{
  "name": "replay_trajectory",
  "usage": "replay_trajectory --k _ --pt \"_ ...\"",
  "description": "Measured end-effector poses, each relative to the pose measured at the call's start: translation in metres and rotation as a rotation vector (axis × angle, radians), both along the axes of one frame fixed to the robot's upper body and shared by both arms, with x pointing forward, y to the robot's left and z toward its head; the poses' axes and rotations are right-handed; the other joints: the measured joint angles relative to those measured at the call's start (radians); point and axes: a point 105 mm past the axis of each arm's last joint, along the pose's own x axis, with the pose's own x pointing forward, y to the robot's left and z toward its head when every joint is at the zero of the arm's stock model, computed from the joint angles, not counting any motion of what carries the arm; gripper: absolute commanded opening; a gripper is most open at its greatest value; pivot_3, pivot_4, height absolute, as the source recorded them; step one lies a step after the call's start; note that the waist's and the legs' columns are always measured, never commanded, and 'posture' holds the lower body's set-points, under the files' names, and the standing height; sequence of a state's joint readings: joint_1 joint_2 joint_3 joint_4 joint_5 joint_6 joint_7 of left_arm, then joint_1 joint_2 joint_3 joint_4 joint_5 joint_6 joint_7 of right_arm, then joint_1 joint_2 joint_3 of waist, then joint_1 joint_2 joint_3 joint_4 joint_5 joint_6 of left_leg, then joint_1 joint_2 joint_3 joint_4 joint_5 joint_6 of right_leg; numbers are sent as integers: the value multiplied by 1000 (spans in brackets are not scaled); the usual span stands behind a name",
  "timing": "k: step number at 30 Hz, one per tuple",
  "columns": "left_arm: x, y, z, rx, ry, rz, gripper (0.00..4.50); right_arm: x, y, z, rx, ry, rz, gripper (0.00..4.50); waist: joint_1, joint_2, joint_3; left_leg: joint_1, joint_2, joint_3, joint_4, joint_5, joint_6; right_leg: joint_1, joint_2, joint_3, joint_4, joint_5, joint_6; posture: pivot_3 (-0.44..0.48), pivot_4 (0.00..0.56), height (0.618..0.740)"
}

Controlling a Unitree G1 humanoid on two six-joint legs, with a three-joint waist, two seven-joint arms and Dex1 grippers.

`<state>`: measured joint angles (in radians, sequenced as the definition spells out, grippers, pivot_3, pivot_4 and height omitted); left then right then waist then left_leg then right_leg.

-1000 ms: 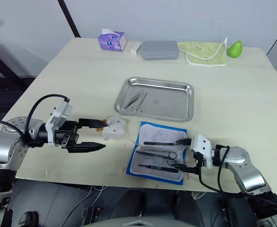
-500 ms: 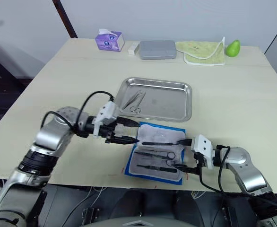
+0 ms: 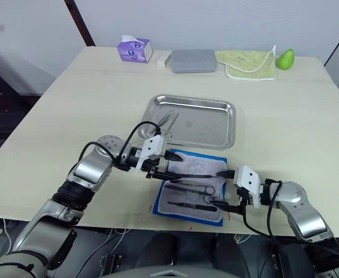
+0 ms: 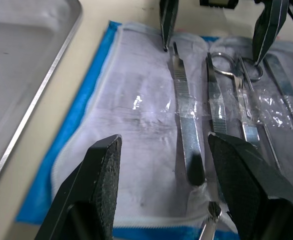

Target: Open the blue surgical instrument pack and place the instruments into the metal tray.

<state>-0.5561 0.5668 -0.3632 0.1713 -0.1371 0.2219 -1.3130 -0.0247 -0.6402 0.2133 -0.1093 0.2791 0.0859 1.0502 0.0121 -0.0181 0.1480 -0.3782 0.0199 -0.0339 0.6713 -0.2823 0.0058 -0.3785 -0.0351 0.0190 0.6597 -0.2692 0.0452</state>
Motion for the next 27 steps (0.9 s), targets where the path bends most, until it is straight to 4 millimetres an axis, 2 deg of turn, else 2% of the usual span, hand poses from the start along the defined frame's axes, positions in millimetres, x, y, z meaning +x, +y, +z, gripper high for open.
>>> replay_trajectory --k 17,27 --pt "5 -1 -6 14 -48 -61 2928 0 0 0 0 0 -3 4500 0 0 -1 0 0 1 0 0 0 0 0 0 0 0 0 0 150 740" --pt "9 -11 -10 10 -57 -140 2928 -1 0 -1 -1 6 -12 4500 1 0 -2 0 0 1 0 0 0 1 0 0 0 0 0 0 150 740"
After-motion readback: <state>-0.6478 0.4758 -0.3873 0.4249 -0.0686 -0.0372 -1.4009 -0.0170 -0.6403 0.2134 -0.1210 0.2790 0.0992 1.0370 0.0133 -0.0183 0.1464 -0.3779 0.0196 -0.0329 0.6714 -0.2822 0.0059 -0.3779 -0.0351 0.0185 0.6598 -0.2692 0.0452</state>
